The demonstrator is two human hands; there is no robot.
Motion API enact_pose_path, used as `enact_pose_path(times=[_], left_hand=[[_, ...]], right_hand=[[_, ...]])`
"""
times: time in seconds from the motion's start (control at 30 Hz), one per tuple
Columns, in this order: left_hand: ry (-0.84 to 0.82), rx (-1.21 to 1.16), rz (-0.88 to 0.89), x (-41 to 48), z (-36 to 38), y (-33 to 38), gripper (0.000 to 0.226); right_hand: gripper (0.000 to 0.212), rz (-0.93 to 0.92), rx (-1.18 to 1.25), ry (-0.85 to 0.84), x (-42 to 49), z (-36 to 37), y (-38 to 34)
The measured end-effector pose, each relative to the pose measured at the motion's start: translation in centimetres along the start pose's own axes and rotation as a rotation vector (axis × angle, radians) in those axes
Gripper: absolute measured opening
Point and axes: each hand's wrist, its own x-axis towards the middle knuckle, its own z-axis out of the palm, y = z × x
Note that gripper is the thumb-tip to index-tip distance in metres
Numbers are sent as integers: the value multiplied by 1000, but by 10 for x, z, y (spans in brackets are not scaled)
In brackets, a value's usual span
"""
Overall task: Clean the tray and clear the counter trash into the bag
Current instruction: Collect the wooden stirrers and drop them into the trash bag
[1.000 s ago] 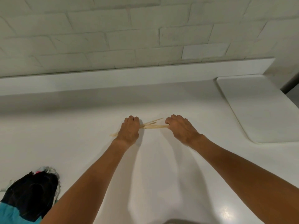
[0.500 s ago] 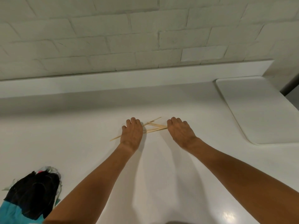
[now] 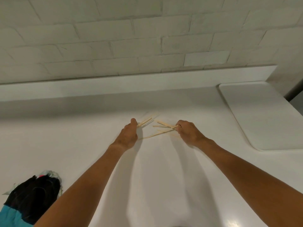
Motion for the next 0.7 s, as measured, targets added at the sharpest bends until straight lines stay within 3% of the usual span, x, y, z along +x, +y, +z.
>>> enact_pose_path(times=[0.17,0.33,0.47,0.6,0.7], left_hand=[[-30,-41,108,-2,-6,-20,17],[-111,42,194,-8,-19,-45,25],[-194,71,145,-17,-21,-56,32],[-17,48,154,-33,-11,-50,19],[131,108,128,-43,0,-41,15]], right_hand=[[28,-62,-242,-122,-2,-6,8],[29,-165,-340,-104,-7,-7,2],[44,-183,-300,-67,-12,5,-5],[14,-103,-191,30,-9,18,-11],[10,-157,-341,118,-9,27,-16]])
